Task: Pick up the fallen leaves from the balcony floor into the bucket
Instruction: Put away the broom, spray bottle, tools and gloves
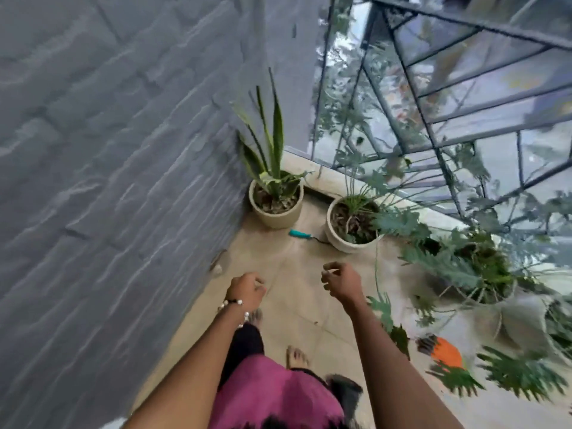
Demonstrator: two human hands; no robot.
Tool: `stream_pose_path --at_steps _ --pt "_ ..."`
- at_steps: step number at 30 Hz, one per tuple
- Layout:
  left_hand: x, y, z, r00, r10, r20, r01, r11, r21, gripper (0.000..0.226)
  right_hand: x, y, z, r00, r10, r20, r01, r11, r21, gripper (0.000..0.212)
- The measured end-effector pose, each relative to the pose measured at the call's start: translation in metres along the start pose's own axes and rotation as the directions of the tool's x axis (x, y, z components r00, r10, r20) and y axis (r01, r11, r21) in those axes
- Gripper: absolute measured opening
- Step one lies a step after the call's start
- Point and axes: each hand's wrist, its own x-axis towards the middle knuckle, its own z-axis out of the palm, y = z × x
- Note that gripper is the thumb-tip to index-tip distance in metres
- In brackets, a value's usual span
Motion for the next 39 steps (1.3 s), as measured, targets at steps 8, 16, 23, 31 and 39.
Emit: stream_pose_path --at_steps 8,16,23,31,39 --pt "0.213 0.022 0.06 0.975 0.118 0.19 -0.177 0.928 0.327 0.034 0.151 0.06 0.07 0.974 0.161 -0.161 -0.122 0.965 0.231 0.014" --pt "0.47 -0.007 0.232 0.918 0.228 0.326 -0.387 0.7 0.6 0.054 0.361 0.204 0.186 0.975 0.194 -0.106 -0.17 0.965 0.202 0.01" --pt "0.611 -0.032 0.326 0.853 0.435 0.289 -0.498 0.513 0.7 0.061 0.471 0.282 0.217 0.979 0.173 -0.103 -0.171 0.985 0.032 0.019" --pt "0.574 -0.044 0.322 0.851 0.429 0.304 -0.492 0.445 0.748 0.031 0.447 0.275 0.211 0.955 0.283 -0.094 -0.254 0.936 0.244 0.013" --pt "0.375 -0.016 0.228 0.886 0.215 0.411 -0.413 0.767 0.491 0.039 0.277 0.205 0.17 0.866 0.491 -0.092 -0.385 0.773 0.504 0.006"
